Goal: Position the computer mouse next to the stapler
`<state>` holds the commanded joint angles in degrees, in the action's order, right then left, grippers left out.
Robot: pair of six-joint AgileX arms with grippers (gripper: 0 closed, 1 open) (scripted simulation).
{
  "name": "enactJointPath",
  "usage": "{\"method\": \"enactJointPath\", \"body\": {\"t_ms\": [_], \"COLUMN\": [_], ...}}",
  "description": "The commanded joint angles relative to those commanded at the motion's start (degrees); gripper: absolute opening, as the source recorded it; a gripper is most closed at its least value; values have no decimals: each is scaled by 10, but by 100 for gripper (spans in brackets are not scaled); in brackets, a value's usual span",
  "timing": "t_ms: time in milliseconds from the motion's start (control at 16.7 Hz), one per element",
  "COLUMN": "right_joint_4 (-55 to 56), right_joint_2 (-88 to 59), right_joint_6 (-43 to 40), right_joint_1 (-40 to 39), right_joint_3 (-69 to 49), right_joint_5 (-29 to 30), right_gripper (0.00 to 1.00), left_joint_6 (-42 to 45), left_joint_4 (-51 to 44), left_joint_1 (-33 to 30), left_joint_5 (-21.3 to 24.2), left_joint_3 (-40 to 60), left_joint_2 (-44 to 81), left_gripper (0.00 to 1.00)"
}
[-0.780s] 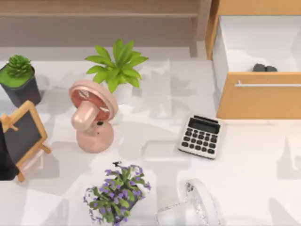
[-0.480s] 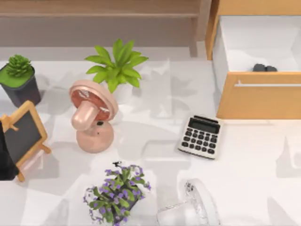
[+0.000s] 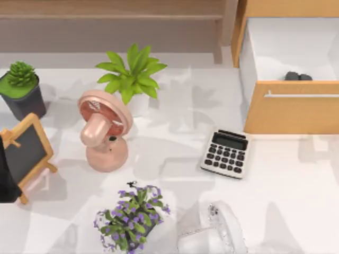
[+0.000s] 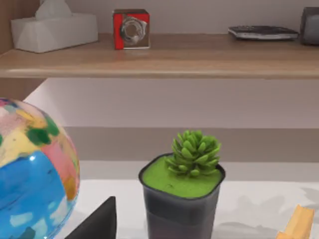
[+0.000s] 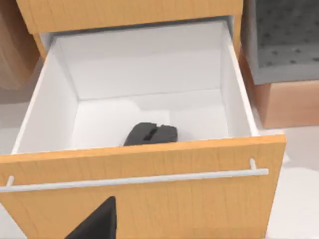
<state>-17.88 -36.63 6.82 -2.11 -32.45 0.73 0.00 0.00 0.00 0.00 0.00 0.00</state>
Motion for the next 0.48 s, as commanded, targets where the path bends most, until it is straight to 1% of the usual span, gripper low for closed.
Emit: {"method": "enactJointPath", "body": {"t_ms": [480], "right_joint_4": [-226], "right_joint_2": [-464], "right_joint_6": [85], "right_joint_1": [-30], "right_joint_3": [-408], "right_joint_5": [9], "right_gripper": [100], "left_joint_6": [0], "left_joint_4": [0], "left_joint_1": [0], "left_joint_5": [0], "left_joint_3": [0], "left_joint_2": [0], "left_gripper": [100]}}
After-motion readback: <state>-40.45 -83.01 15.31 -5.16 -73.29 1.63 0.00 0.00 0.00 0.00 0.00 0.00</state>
